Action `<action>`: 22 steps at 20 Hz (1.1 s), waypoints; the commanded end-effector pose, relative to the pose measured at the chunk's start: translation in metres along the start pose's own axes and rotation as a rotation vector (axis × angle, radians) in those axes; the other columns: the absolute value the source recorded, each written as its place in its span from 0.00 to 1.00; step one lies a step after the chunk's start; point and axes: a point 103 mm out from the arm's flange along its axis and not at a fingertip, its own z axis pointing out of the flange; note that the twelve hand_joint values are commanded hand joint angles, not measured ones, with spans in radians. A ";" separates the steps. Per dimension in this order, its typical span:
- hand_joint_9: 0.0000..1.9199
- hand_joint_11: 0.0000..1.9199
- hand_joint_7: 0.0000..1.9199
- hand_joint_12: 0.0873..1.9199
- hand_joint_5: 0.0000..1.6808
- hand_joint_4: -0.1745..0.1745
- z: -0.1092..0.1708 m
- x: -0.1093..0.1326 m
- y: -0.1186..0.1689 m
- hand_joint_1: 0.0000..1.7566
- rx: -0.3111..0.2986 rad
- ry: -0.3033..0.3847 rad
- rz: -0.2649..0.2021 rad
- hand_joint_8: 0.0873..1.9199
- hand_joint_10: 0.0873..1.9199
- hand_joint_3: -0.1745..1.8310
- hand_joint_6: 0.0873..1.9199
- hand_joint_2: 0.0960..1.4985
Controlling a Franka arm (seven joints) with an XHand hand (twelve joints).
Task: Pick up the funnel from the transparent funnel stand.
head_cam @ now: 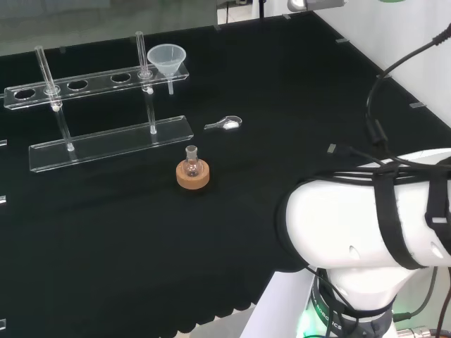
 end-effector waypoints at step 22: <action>0.05 0.00 0.04 0.60 0.09 0.53 0.071 0.024 0.149 0.03 0.109 0.031 -0.080 0.09 0.29 0.25 0.00 0.75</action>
